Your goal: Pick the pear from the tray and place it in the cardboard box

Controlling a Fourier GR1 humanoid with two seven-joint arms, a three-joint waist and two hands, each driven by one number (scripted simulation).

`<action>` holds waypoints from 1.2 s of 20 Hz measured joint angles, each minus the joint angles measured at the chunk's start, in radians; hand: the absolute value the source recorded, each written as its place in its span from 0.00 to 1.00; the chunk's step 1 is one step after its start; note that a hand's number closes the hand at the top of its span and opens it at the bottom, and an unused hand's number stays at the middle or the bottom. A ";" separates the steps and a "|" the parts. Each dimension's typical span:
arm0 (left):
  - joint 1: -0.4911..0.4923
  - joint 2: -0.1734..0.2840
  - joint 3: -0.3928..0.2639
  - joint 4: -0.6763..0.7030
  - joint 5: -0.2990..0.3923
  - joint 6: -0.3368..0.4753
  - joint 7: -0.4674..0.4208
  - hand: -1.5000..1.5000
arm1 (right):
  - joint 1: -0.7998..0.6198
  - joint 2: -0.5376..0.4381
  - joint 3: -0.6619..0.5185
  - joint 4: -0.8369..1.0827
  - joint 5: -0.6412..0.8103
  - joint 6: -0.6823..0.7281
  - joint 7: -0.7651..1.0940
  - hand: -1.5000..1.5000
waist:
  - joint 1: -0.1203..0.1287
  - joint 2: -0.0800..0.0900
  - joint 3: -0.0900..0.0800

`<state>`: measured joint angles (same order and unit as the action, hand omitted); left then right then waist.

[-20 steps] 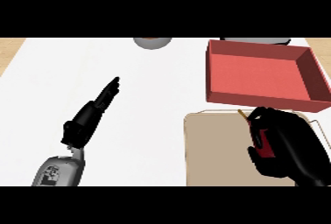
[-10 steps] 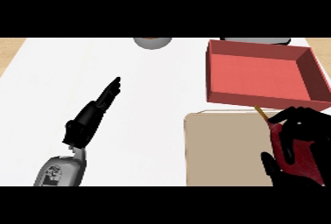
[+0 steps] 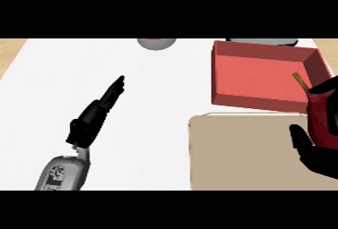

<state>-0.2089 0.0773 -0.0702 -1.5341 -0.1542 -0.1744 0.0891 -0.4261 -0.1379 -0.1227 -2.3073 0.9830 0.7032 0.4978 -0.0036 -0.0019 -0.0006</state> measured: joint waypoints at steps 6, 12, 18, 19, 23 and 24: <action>0.049 -0.002 -0.013 -0.047 -0.004 -0.009 -0.001 0.50 | -0.153 -0.025 -0.078 0.111 -0.075 -0.011 0.045 1.00 | 0.006 0.001 0.000; 0.022 -0.012 -0.011 -0.021 -0.008 -0.011 0.002 0.50 | -0.241 -0.094 -0.162 0.314 -0.124 -0.108 -0.021 1.00 | 0.008 0.003 0.000; 0.027 -0.015 -0.008 -0.015 -0.009 -0.015 -0.007 0.50 | -0.308 -0.164 -0.167 0.544 -0.087 -0.239 -0.091 1.00 | 0.012 0.004 0.000; 0.024 -0.018 -0.010 -0.009 -0.014 -0.011 -0.012 0.50 | -0.317 -0.171 -0.163 0.580 -0.078 -0.262 -0.100 1.00 | 0.011 0.004 0.000; 0.035 -0.018 -0.011 -0.028 -0.012 -0.017 -0.005 0.50 | -0.307 -0.196 -0.134 0.720 -0.029 -0.362 -0.176 1.00 | 0.014 0.004 0.000; 0.029 -0.019 -0.011 -0.029 -0.013 -0.016 0.000 0.50 | -0.324 -0.206 -0.131 0.772 -0.020 -0.384 -0.195 1.00 | 0.015 0.005 0.001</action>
<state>-0.1797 0.0581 -0.0815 -1.5635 -0.1670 -0.1904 0.0892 -0.7497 -0.3442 -0.2537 -1.5357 0.9633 0.3188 0.3027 0.0115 0.0028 0.0001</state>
